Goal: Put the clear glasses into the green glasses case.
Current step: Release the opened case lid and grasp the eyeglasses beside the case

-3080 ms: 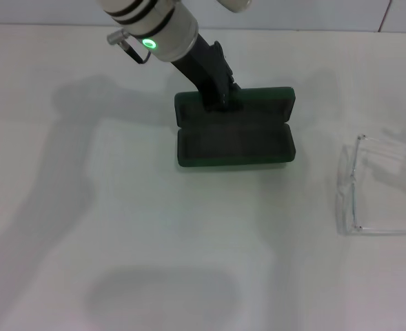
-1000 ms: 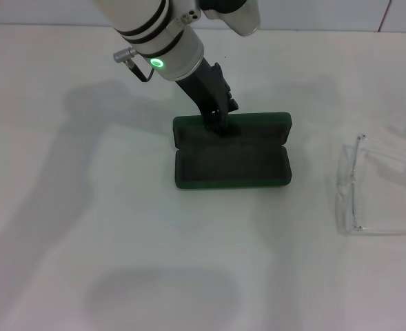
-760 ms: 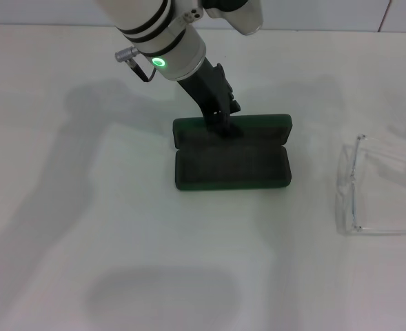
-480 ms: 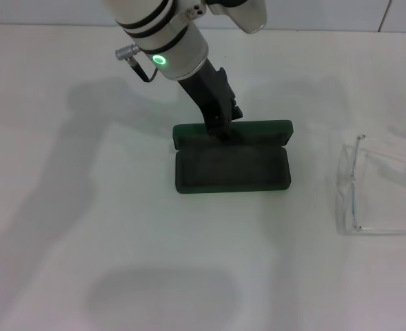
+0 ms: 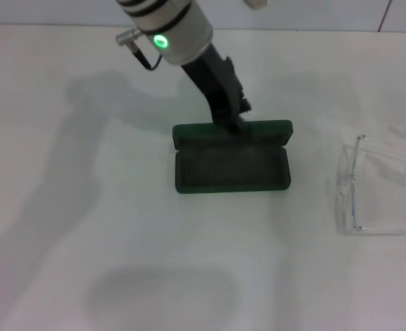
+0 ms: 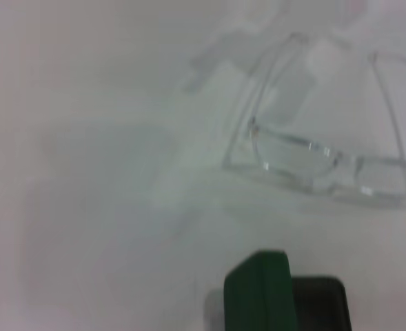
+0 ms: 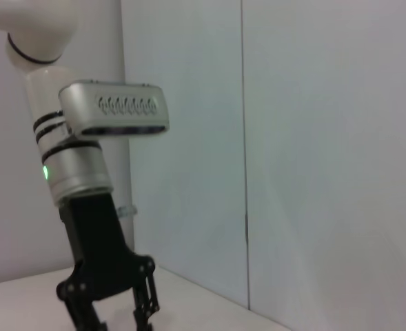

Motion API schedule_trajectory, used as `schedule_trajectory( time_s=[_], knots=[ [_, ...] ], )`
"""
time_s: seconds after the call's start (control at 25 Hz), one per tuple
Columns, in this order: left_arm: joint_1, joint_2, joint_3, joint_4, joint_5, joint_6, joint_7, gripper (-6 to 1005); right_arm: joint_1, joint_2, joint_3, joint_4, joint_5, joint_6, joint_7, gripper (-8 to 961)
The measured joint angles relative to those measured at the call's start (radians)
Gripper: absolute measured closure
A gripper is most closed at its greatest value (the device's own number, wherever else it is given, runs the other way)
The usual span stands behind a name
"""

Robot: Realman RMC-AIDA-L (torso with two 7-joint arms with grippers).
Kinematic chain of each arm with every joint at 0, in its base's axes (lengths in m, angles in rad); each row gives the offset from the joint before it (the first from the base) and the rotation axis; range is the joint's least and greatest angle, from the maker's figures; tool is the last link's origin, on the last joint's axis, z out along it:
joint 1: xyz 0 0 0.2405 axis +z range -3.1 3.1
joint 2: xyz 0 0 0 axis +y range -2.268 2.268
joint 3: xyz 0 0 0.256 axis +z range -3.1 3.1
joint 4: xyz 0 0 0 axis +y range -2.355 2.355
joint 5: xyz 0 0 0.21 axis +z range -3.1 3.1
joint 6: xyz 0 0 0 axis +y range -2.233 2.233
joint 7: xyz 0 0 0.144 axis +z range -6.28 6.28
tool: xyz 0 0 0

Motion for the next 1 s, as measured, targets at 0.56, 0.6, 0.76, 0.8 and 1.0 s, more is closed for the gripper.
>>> schedule_trajectory(
  time_s=[0.56, 0.6, 0.76, 0.8, 1.0],
  knots=[
    [0.087, 0.022, 0.000, -0.395, -0.589, 0.209, 0.094, 566, -0.002, 0.008, -0.005, 0.000, -0.006, -0.025, -0.013, 214],
    [0.112, 0.023, 0.000, -0.417, -0.650, 0.216, 0.097, 566, 0.000, 0.009, -0.005, 0.000, -0.006, -0.030, -0.013, 214],
    [0.231, 0.035, 0.001, -0.477, -0.915, 0.233, 0.115, 568, -0.002, 0.014, -0.006, 0.000, -0.006, -0.039, -0.013, 214],
    [0.269, 0.039, 0.002, -0.483, -0.987, 0.236, 0.118, 569, -0.002, 0.016, -0.007, 0.000, -0.006, -0.040, -0.013, 214],
    [0.415, 0.034, 0.002, -0.478, -1.281, 0.223, 0.110, 819, -0.002, 0.018, -0.009, 0.010, -0.006, -0.041, -0.013, 215]
  ],
)
